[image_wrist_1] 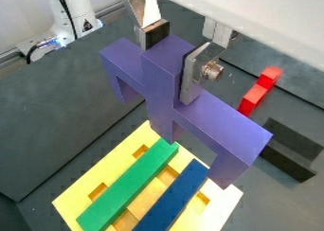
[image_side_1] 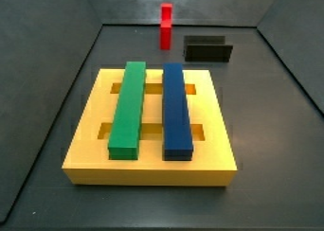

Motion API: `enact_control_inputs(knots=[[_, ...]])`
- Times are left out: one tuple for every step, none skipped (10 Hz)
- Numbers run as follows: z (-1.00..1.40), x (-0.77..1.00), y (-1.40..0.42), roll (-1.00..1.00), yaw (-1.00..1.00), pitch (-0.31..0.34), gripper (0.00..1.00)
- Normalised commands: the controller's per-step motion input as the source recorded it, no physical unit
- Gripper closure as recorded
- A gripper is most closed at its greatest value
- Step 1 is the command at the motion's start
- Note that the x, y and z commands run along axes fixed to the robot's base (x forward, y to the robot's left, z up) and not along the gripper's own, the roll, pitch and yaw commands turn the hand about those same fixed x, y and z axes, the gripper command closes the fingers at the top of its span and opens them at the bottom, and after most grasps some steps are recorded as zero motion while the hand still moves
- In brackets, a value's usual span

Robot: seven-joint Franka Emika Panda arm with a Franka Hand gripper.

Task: Pick up the purple object. Move up. Move to above the board. Insert the purple object.
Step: Insert the purple object.

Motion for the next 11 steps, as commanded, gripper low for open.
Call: enact_control_inputs(knots=[[-0.67,0.0,-0.16,-0.15,-0.11,-0.203,1.0],[-0.57,0.0,-0.33,-0.18,-0.09,-0.231,1.0],[-0.58,0.03,-0.47,-0.16,-0.05,-0.221,1.0],[-0.88,0.07,-0.85,0.0,0.0,-0.153,1.0],[-0.91,0.18,-0.83,0.09,0.09,-0.106,1.0],[-0.82,0.2,-0.64,0.2,0.18,-0.017,1.0],[-0.41,0.28,-0.44,0.36,0.21,0.083,1.0],[-0.63,0.31,-0.33,0.29,0.27,-0.006,1.0],[-0.63,0.09,-0.36,0.12,0.1,-0.087,1.0],[-0.48,0.0,-0.28,0.03,0.13,-0.097,1.0],[-0.39,-0.09,-0.15,0.0,0.06,-0.086,1.0]])
